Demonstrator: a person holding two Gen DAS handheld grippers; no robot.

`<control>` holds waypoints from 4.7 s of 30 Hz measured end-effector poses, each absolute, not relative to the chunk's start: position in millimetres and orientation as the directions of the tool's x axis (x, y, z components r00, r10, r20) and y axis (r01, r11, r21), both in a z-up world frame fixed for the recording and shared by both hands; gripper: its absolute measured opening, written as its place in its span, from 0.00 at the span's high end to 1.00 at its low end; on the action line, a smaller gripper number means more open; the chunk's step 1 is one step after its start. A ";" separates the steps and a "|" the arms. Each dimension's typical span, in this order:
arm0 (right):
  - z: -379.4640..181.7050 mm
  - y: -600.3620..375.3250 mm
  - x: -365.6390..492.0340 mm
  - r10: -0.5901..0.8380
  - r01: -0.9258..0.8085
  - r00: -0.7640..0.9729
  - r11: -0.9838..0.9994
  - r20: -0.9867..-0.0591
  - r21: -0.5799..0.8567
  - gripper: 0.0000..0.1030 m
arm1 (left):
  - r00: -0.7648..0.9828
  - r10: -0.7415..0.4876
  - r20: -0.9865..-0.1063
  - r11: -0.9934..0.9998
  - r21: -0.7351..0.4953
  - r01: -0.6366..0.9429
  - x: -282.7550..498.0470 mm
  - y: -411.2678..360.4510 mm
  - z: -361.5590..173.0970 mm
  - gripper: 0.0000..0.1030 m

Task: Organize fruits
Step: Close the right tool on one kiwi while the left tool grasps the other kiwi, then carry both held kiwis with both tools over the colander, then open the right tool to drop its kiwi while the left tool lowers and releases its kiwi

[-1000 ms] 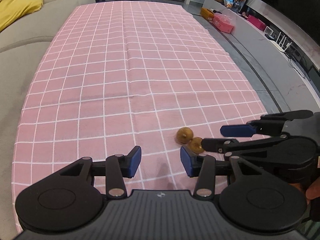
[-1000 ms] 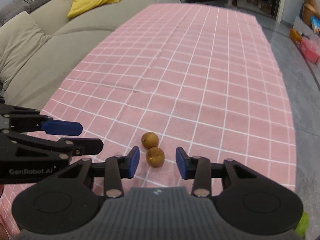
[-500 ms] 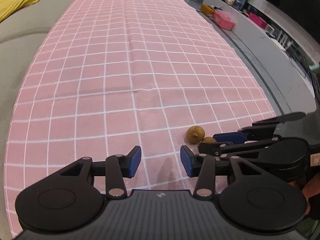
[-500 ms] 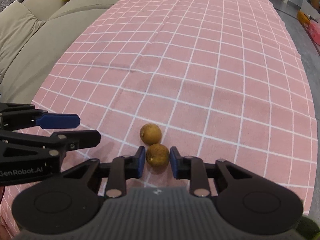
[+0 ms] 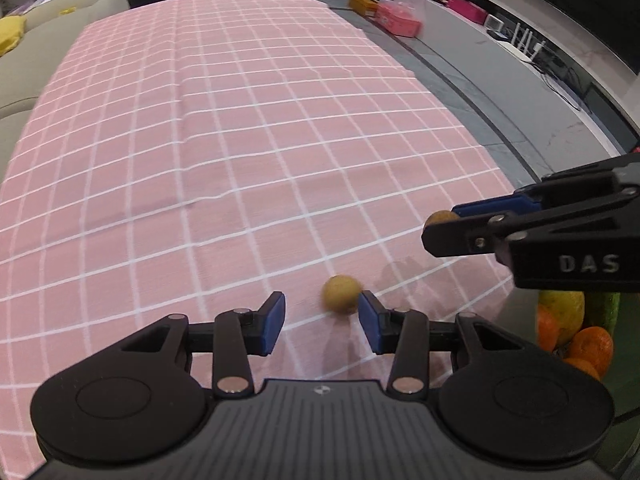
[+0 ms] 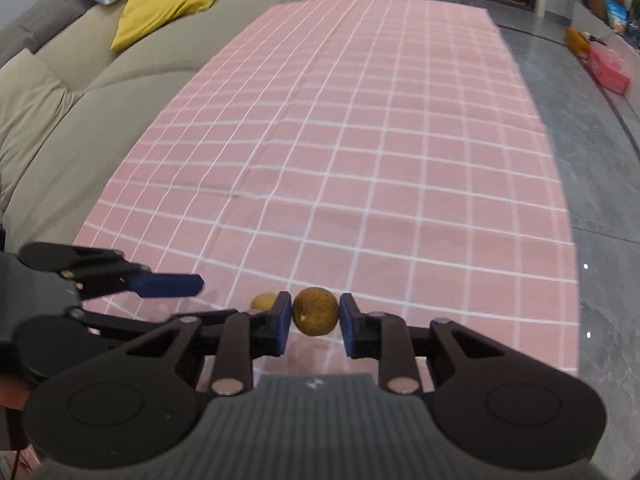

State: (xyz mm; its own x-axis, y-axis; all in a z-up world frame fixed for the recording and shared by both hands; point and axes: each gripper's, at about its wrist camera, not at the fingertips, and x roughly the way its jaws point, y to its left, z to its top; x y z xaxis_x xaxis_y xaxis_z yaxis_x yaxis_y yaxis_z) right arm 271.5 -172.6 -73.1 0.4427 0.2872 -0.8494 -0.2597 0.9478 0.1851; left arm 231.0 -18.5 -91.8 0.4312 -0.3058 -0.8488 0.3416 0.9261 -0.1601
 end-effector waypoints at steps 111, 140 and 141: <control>-36.2 -321.1 71.4 0.191 -0.384 0.504 0.923 -0.843 -0.021 0.61 | 0.217 -0.472 -0.855 0.851 -0.377 0.365 99.1 -170.0 -64.6 0.71; 14.9 -306.0 52.1 0.140 -0.087 0.672 0.990 -0.728 0.111 0.47 | 0.440 -0.413 -0.797 0.890 -0.252 0.380 89.8 -128.8 5.2 0.57; 21.6 -300.9 52.4 0.137 -0.087 0.683 0.990 -0.718 0.107 0.47 | 0.473 -0.395 -0.788 0.899 -0.227 0.375 87.9 -123.2 15.1 0.57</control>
State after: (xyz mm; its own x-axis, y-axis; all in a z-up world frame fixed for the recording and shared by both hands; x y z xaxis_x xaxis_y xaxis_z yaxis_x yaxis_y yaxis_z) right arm 52.4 -300.9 21.6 0.6828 0.1374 -0.7176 -0.0865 0.9905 0.1073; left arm 87.9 -123.2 15.1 0.4725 -0.3953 -0.7877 0.3745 0.8991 -0.2265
